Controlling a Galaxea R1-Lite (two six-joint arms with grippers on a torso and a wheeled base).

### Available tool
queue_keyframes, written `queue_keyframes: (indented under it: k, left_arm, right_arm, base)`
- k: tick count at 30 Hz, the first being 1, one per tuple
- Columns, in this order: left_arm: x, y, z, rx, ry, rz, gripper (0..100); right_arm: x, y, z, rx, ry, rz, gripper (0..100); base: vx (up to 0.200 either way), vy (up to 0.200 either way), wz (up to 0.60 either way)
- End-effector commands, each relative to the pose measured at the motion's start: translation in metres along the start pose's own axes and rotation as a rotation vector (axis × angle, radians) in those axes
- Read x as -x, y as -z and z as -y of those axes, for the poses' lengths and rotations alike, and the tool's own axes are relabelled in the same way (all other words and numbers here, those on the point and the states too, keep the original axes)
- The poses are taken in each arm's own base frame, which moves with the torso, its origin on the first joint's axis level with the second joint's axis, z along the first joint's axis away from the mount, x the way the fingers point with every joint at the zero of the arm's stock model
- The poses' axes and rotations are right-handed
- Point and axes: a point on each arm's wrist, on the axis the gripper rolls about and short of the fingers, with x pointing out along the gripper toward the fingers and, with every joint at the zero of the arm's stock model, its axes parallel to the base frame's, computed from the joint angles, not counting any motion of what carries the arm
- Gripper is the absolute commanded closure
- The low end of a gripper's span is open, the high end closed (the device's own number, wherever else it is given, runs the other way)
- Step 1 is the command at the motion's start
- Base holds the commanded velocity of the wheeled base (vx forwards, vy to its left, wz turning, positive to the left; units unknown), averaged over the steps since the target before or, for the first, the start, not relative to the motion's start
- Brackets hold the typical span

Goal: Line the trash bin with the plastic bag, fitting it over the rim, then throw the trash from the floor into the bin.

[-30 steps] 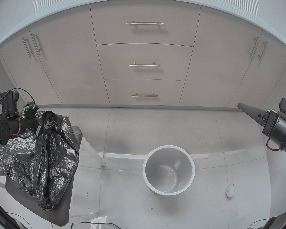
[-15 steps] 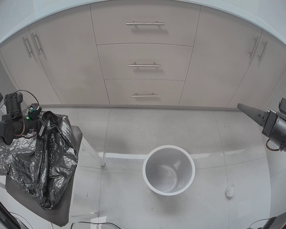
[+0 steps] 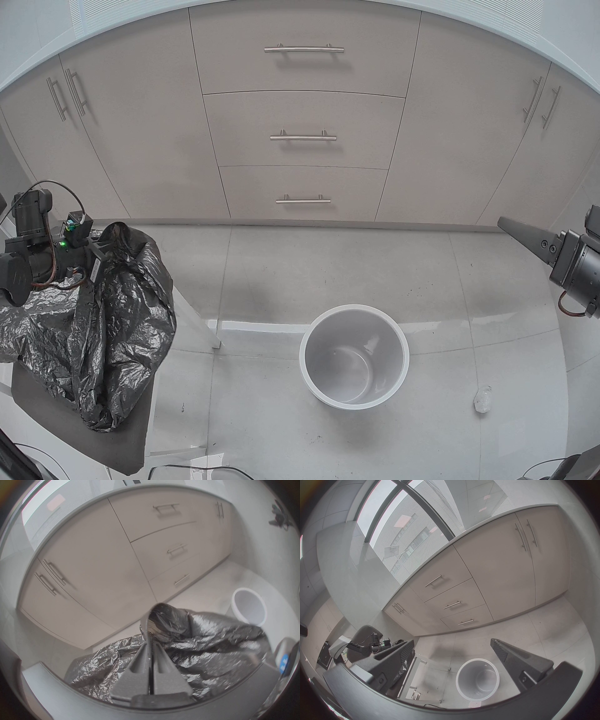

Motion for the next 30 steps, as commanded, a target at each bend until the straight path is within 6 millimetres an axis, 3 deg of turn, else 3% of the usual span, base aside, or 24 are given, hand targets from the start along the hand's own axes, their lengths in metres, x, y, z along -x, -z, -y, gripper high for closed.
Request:
queue_keyframes:
  k: [1, 3, 5, 6, 7, 13, 18, 20, 24, 30]
  left_arm:
    - [0.024, -0.037, 0.022, 0.055, 0.053, 0.125, 100]
    - [0.044, -0.065, 0.04, 0.18, 0.111, 0.223, 100]
    - [0.05, -0.073, 0.047, 0.221, 0.136, 0.249, 100]
    - [0.068, -0.095, 0.063, 0.338, 0.219, 0.324, 100]
    - [0.078, -0.103, 0.069, 0.385, 0.255, 0.355, 100]
    - [0.137, -0.134, 0.097, 0.577, 0.491, 0.499, 100]
    - [0.17, -0.147, 0.113, 0.687, 0.678, 0.545, 100]
    - [0.192, -0.148, 0.128, 0.752, 0.832, 0.537, 100]
    - [0.193, -0.143, 0.14, 0.783, 0.884, 0.49, 100]
    - [0.158, -0.138, 0.164, 0.856, 0.825, 0.383, 100]
  right_arm:
    - [0.0, 0.0, 0.0, 0.0, -0.001, 0.0, 0]
    - [-0.001, 0.001, 0.0, 0.0, 0.0, -0.003, 0]
    - [-0.001, 0.001, 0.0, 0.0, 0.0, -0.003, 0]
    - [0.0, 0.001, 0.0, 0.0, -0.002, -0.002, 0]
    - [0.0, 0.001, 0.0, 0.0, -0.004, -0.001, 0]
    - [0.003, 0.002, 0.0, 0.0, -0.012, 0.001, 0]
    - [0.0, 0.005, 0.0, -0.001, -0.019, -0.021, 0]
    - [-0.002, 0.008, 0.001, -0.004, -0.021, -0.039, 0]
    - [-0.009, 0.014, 0.004, -0.008, -0.012, -0.07, 0]
    - [-0.03, 0.035, 0.008, -0.015, -0.001, -0.168, 0]
  base:
    - [0.0, 0.0, 0.0]
    - [0.0, 0.0, 0.0]
    - [0.0, 0.0, 0.0]
    - [0.0, 0.0, 0.0]
    - [0.0, 0.0, 0.0]
    - [0.0, 0.0, 0.0]
    - [0.0, 0.0, 0.0]
    - [0.0, 0.0, 0.0]
    - [0.0, 0.0, 0.0]
    - [0.0, 0.0, 0.0]
